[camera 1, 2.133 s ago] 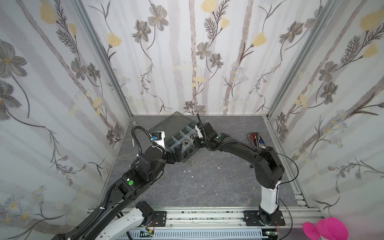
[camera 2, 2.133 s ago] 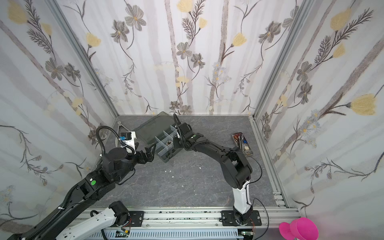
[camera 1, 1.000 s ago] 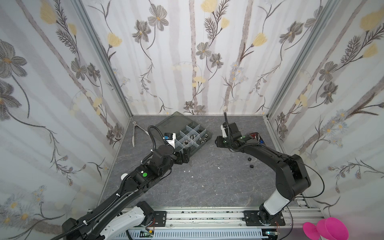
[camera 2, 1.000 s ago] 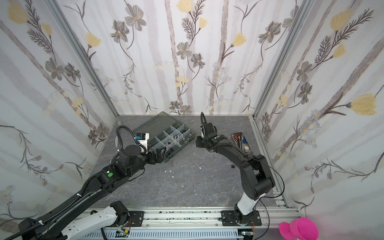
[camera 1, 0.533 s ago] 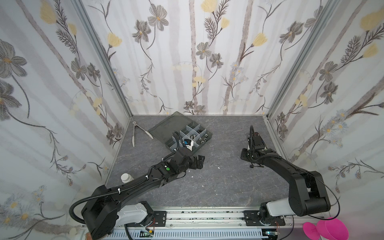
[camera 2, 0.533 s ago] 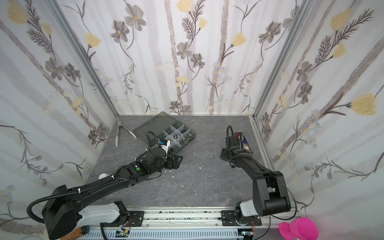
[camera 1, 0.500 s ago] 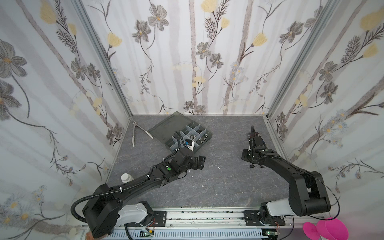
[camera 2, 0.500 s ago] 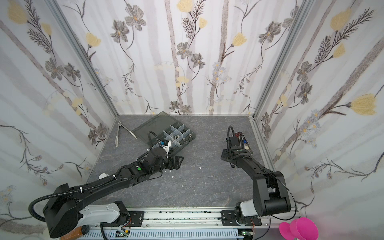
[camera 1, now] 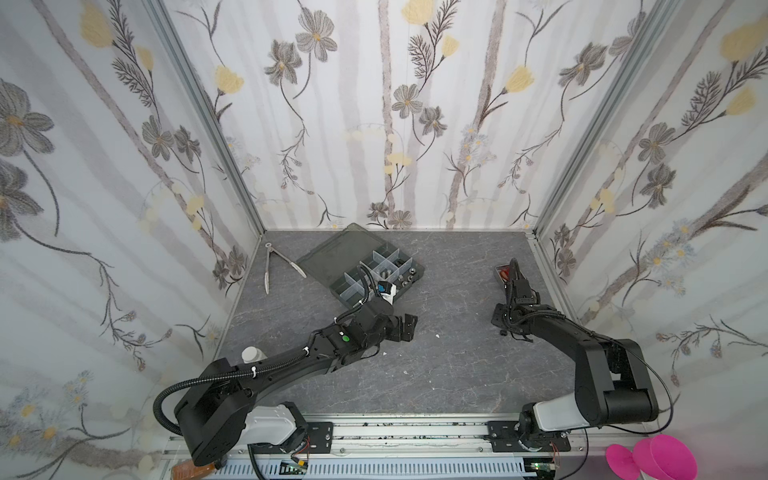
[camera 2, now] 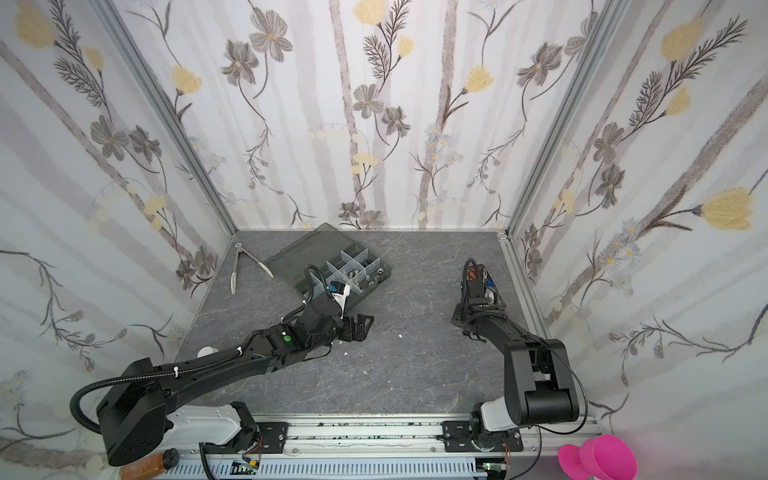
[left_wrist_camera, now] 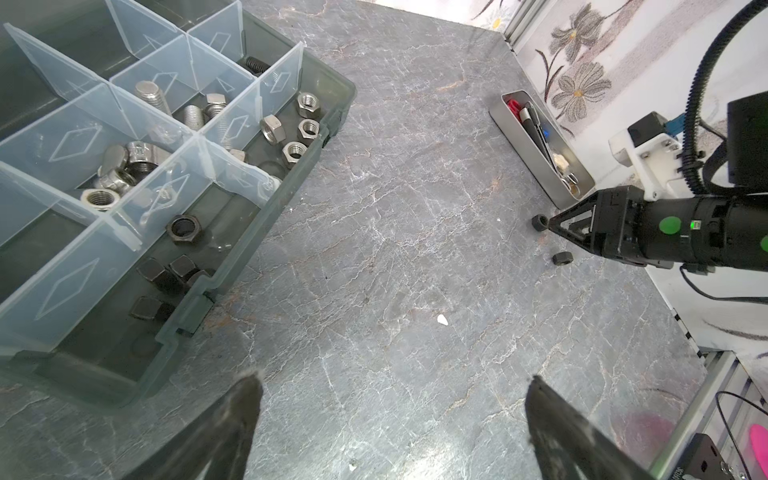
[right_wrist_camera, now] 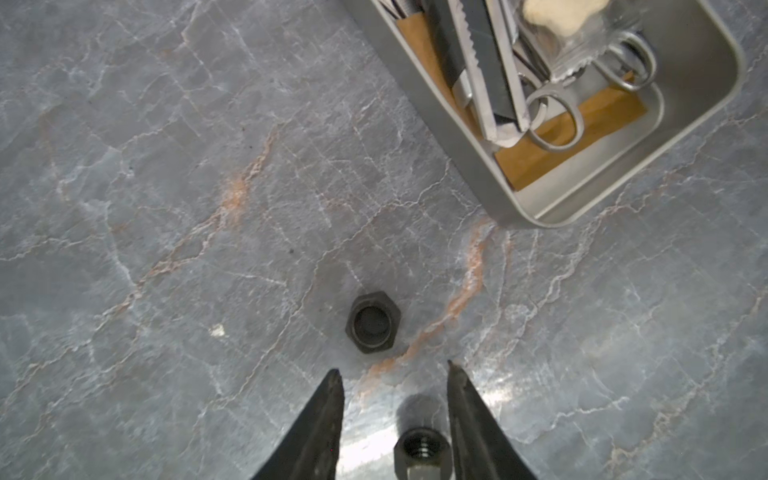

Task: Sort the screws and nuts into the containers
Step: 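Lower the right gripper onto a black hex nut near the tool tray and close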

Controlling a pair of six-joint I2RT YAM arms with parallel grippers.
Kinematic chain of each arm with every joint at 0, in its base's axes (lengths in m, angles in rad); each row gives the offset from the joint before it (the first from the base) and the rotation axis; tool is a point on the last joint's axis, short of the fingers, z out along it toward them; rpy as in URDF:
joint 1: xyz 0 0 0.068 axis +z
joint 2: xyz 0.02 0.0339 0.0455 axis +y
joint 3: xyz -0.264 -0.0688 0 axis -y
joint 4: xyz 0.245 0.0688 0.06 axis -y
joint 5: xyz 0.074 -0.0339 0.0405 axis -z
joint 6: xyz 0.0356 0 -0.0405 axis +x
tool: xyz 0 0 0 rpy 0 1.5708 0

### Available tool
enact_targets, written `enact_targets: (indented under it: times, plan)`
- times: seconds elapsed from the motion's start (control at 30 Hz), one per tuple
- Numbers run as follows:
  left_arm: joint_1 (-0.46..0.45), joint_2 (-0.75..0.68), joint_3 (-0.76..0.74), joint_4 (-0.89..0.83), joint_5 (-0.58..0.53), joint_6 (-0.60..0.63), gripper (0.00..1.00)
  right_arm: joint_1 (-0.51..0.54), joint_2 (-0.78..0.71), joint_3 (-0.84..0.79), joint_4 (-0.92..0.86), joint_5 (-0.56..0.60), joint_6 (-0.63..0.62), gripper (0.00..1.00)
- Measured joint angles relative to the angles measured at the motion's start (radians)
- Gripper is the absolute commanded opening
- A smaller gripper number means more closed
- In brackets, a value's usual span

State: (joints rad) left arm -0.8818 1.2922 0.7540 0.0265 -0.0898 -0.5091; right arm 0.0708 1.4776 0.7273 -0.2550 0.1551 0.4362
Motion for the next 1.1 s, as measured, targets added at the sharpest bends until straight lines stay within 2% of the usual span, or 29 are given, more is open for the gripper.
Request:
enact_targets:
  times: [0.43,0.77,0.97,1.1]
  plan:
    - [-0.003,-0.024,-0.014,0.000,-0.017,-0.005,0.99,-0.005,0.071,0.058,0.050,-0.026,0.000,0.41]
    - [-0.003,-0.024,-0.016,-0.001,-0.023,-0.007,0.99,-0.005,0.136,0.072,0.064,-0.027,-0.004,0.37]
    - [-0.003,-0.024,-0.018,-0.001,-0.023,-0.007,0.99,-0.005,0.158,0.070,0.082,-0.029,-0.011,0.33]
    - [-0.003,-0.024,-0.018,-0.001,-0.023,-0.007,0.99,-0.005,0.158,0.070,0.086,-0.029,-0.011,0.25]
